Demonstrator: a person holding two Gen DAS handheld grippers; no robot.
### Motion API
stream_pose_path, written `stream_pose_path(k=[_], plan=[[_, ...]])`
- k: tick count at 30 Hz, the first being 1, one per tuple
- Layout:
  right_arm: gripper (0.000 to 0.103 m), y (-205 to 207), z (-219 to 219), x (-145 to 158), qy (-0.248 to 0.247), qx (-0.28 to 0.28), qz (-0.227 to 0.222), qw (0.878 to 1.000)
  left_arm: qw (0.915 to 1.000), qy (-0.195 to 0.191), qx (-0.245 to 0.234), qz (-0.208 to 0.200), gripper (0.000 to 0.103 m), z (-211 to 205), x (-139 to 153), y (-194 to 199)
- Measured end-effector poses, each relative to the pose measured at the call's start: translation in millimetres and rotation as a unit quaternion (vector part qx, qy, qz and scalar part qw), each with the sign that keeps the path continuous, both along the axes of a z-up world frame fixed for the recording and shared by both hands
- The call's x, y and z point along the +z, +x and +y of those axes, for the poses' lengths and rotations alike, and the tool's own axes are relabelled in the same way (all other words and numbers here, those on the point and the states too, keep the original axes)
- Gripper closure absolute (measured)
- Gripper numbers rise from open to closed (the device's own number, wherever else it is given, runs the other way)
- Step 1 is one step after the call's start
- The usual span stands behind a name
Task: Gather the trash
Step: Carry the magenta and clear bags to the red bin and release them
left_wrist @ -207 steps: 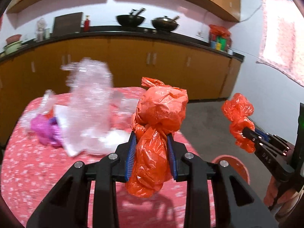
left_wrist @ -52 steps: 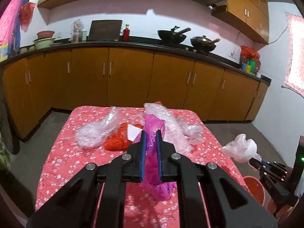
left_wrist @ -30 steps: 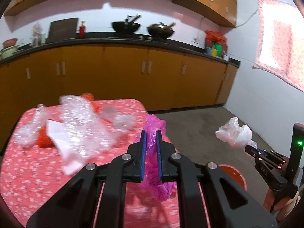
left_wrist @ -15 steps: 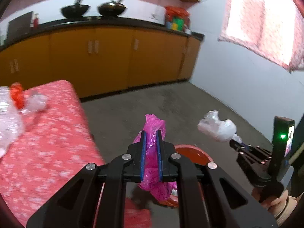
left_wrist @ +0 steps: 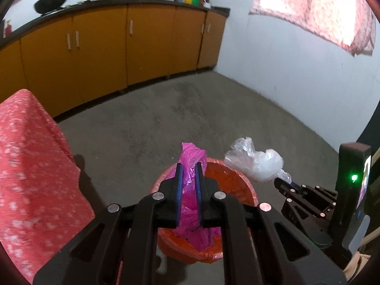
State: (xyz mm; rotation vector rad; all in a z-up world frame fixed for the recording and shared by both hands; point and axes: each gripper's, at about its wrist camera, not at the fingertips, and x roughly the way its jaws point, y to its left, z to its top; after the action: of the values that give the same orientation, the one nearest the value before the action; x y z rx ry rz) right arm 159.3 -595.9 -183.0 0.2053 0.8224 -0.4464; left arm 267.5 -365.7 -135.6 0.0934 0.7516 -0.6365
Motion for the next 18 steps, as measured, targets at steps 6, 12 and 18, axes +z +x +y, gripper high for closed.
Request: stream_pose_path(k=[6, 12, 18], plan=[[0.086, 14.0, -3.9, -17.5, 0.008, 0.011, 0.012, 1.0, 0.9997, 0.019, -0.011, 0.007, 0.086, -19.5, -15.1, 5.6], [0.077, 12.6, 1.6, -22.4, 0.014, 0.015, 0.014, 1.0, 0.9997, 0.009, 0.0, 0.021, 0.079, -14.2, -18.4, 9.8], [0.077, 8.2, 12.1, -2.7, 0.005, 0.024, -0.001, 1.0, 0.9992, -0.013, 0.021, 0.032, 0.079, 9.5, -6.2, 11.6]])
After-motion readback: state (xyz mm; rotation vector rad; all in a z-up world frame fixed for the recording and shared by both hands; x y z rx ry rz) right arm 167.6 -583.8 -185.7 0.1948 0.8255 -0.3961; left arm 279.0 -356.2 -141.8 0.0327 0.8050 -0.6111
